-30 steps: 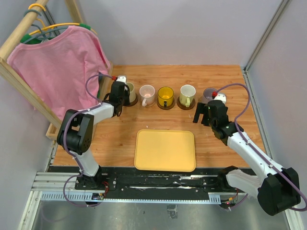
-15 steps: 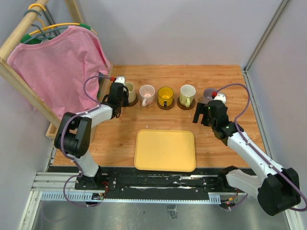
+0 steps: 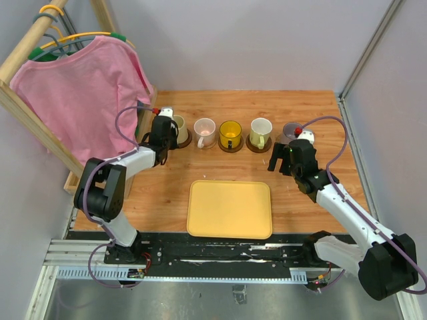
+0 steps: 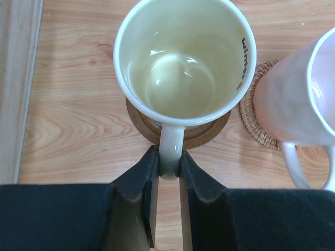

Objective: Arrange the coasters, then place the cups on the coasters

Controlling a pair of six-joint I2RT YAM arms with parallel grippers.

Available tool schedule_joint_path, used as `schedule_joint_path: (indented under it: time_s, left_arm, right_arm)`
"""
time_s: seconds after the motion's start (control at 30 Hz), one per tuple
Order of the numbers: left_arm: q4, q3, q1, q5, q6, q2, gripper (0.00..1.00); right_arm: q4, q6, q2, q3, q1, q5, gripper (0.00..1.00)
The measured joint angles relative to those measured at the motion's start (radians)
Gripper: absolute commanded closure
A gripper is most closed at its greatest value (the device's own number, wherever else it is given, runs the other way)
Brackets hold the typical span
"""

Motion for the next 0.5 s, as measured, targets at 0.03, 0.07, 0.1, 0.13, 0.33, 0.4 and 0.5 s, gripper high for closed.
schedule_joint_path:
  time_s: [0.03, 0.07, 0.1, 0.13, 0.33, 0.4, 0.5]
  left_arm:
    - [-0.003, 0.000, 0.000, -0.001, 0.000, -0.002, 0.73]
    - [-0.005, -0.001, 0.000, -0.001, 0.000, -0.003, 0.72]
    - [-0.006, -0.002, 0.000, -0.003, 0.000, -0.005, 0.70]
    - [-0.007, -0.003, 0.000, -0.003, -0.001, -0.006, 0.68]
    - [-0.010, -0.003, 0.000, -0.005, -0.006, -0.017, 0.38]
    - [-0.011, -0.003, 0.000, -0.004, -0.005, -0.024, 0.35]
    - [-0.012, -0.003, 0.000, -0.005, -0.011, -0.038, 0.34]
  right_arm:
    - [0.000, 0.000, 0.000, 0.000, 0.000, 0.000, 0.02]
    - [0.000, 0.000, 0.000, 0.000, 0.000, -0.001, 0.02]
    - [0.000, 0.000, 0.000, 0.000, 0.000, -0.002, 0.02]
    - [0.000, 0.000, 0.000, 0.000, 0.000, -0.002, 0.02]
    - [0.000, 0.005, 0.000, 0.000, 0.000, -0.002, 0.01]
    - [0.000, 0.005, 0.000, 0.000, 0.000, -0.002, 0.01]
    - [0.000, 0.005, 0.000, 0.000, 0.000, -0.003, 0.02]
